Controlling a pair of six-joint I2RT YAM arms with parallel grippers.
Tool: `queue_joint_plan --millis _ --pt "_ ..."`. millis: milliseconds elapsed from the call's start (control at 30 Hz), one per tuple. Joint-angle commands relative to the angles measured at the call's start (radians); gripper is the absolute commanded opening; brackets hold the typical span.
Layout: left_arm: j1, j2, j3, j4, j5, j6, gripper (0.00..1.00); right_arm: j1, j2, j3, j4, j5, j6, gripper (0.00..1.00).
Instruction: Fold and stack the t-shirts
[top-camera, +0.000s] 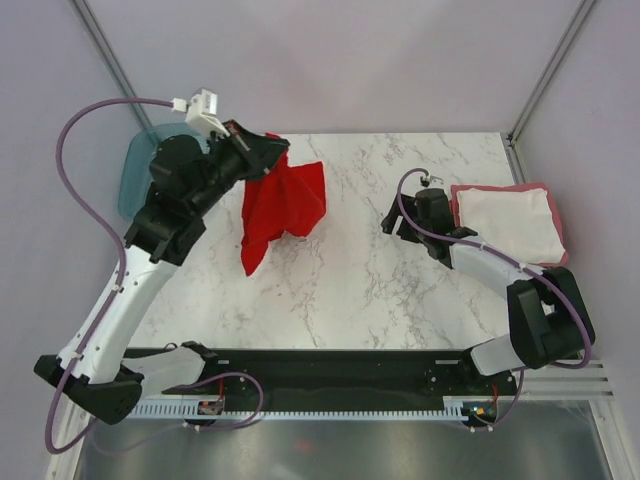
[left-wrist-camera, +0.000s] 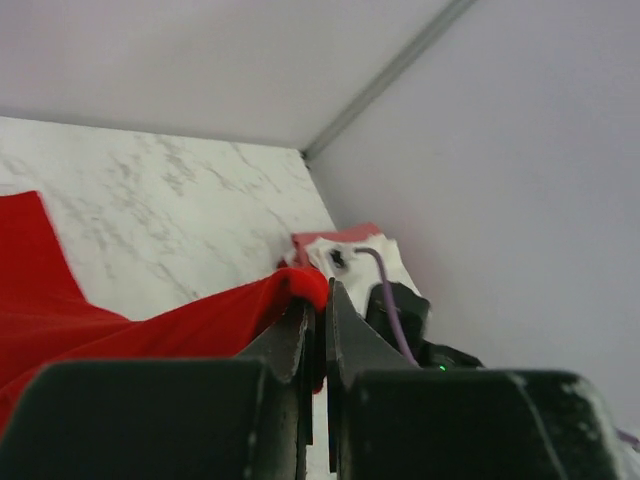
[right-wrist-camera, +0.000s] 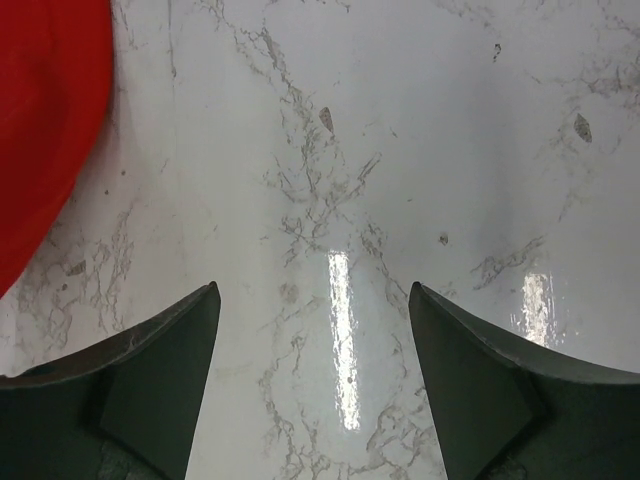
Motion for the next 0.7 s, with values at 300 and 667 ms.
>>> queue_joint_plan --millis 300,667 --pt "-0.336 0.184 0.186 0.030 -0.065 -0.037 0.02 -0.036 -0.124 -0.028 0.013 0.112 0.036 0.87" --pt "-0.107 -0.356 -0.257 -0.081 -0.413 0.047 0.02 -0.039 -0.082 -0.031 0.054 0.000 0.044 0.86"
